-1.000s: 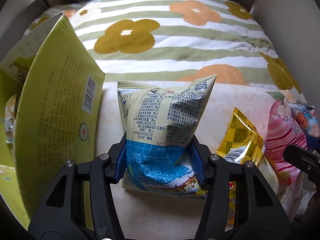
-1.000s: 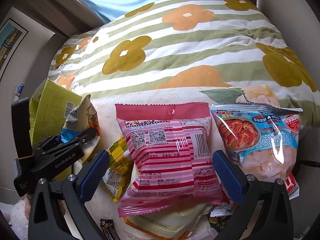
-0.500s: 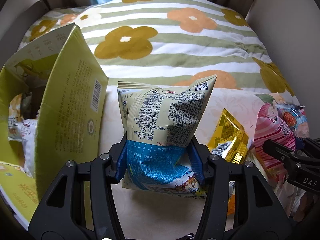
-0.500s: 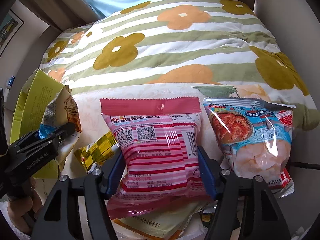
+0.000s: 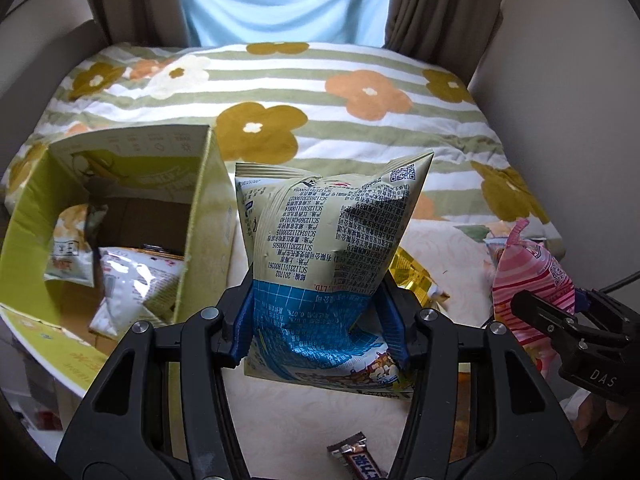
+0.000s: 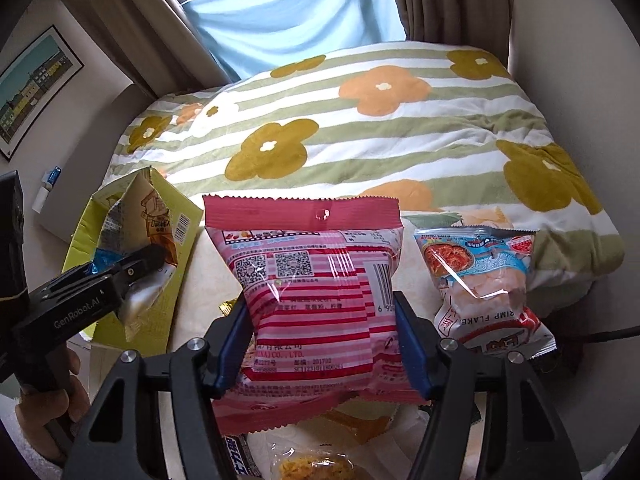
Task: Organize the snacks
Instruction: 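Drop the blue bag into the box with the left tool while the right drops the pink bag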
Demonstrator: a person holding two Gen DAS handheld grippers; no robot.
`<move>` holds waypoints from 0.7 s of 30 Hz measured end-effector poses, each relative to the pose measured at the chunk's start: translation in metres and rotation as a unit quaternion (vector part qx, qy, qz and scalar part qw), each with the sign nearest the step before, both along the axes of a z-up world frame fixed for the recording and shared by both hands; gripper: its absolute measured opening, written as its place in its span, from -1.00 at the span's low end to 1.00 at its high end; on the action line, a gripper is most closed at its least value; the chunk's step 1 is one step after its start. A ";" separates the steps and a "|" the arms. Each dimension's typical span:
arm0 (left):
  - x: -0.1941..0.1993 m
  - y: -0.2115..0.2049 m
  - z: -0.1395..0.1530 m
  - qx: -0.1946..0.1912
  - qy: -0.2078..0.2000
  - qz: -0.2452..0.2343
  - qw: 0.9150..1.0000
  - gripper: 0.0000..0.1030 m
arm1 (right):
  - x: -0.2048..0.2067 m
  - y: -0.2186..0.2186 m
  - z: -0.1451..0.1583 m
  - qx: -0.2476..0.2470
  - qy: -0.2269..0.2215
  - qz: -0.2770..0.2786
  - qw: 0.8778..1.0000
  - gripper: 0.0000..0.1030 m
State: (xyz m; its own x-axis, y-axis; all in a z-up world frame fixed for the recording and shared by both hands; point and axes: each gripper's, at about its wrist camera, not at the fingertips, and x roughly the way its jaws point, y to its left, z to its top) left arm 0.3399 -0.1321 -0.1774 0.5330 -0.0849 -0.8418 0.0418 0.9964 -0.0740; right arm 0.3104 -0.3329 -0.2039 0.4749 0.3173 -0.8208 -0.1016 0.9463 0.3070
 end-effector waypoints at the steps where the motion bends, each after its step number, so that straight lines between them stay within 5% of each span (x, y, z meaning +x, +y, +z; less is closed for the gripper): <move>1: -0.004 0.005 0.009 0.000 -0.006 0.003 1.000 -0.04 | -0.003 0.002 0.006 -0.001 -0.007 0.003 1.000 0.20; 12: -0.036 0.094 0.082 -0.010 -0.067 0.048 0.997 -0.04 | -0.017 0.060 0.068 0.012 -0.072 0.047 0.996 0.20; 21: -0.039 0.192 0.086 -0.024 -0.064 0.069 0.995 -0.04 | -0.013 0.151 0.087 0.019 -0.090 0.069 0.993 0.20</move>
